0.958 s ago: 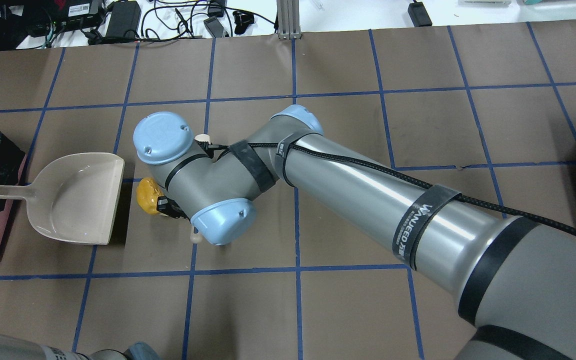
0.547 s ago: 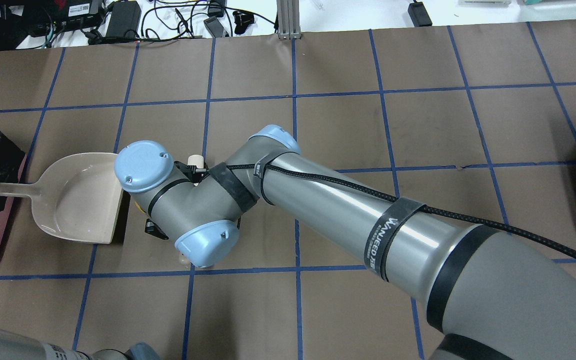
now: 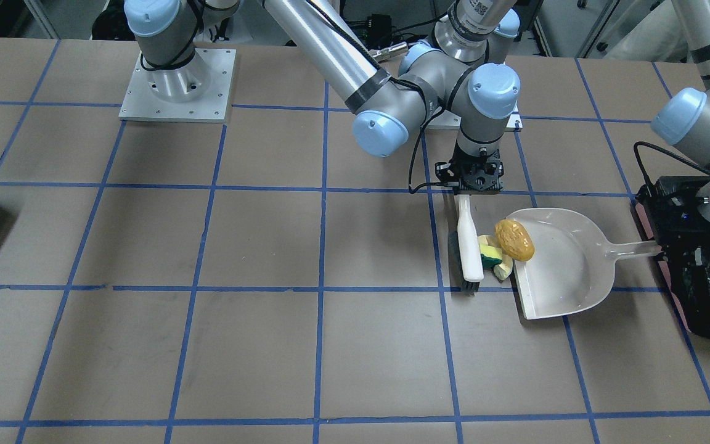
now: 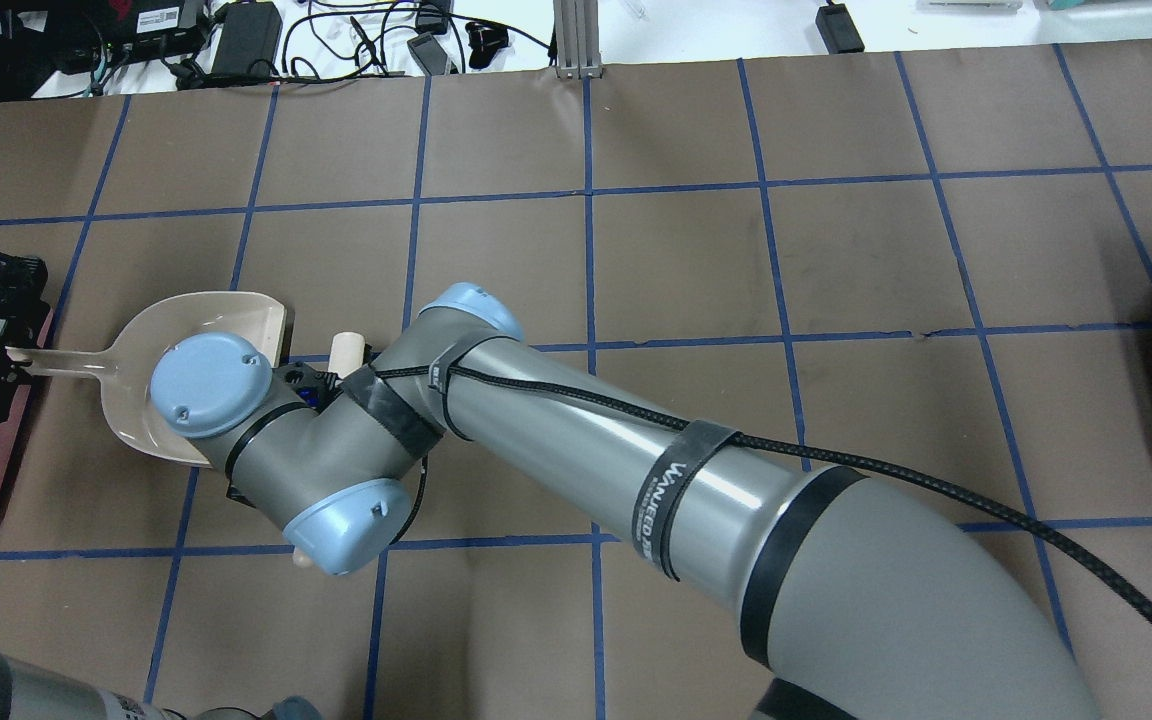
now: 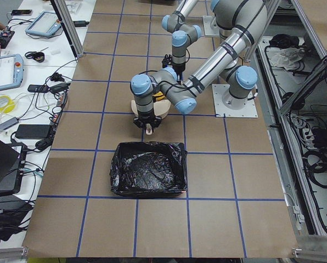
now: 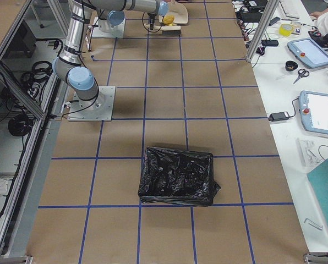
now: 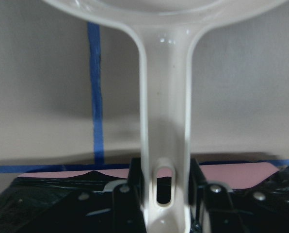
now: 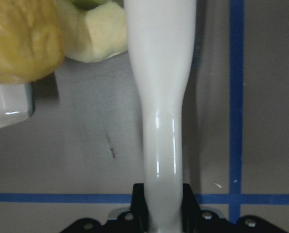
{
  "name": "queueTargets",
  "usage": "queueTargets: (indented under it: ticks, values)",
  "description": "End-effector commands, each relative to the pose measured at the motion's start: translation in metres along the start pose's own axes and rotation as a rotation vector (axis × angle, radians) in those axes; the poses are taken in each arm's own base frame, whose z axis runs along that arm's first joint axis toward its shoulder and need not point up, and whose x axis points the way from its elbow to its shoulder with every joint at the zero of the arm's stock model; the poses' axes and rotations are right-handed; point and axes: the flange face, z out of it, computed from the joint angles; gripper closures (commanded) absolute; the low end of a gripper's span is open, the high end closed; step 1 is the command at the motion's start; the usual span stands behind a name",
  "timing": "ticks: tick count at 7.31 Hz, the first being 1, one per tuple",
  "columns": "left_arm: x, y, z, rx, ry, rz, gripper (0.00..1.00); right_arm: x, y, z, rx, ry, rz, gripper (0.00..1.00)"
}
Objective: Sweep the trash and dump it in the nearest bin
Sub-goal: 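Sweep the trash into the dustpan with the brush in the right gripper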
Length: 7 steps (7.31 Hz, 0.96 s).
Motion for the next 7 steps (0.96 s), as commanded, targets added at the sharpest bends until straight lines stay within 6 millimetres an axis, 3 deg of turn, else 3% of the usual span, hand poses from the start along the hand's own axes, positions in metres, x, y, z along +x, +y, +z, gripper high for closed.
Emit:
queueTargets:
  ticks: [1,3,5,7]
  values:
    - [-0.005,-0.004,-0.004,-0.021,-0.023,0.033,1.0,-0.03,0.015,0.004,0.01,-0.025,0.023,1.0]
    - [-0.009,0.001,-0.001,-0.038,-0.036,0.05,1.0,-0.047,0.023,-0.009,0.0,-0.079,0.022,1.0]
    - [-0.01,0.002,0.001,-0.047,-0.028,0.051,1.0,-0.044,0.022,-0.001,-0.01,-0.059,-0.011,1.0]
    - [-0.01,0.003,0.001,-0.046,-0.029,0.05,1.0,-0.048,0.022,-0.01,0.0,-0.081,-0.003,1.0]
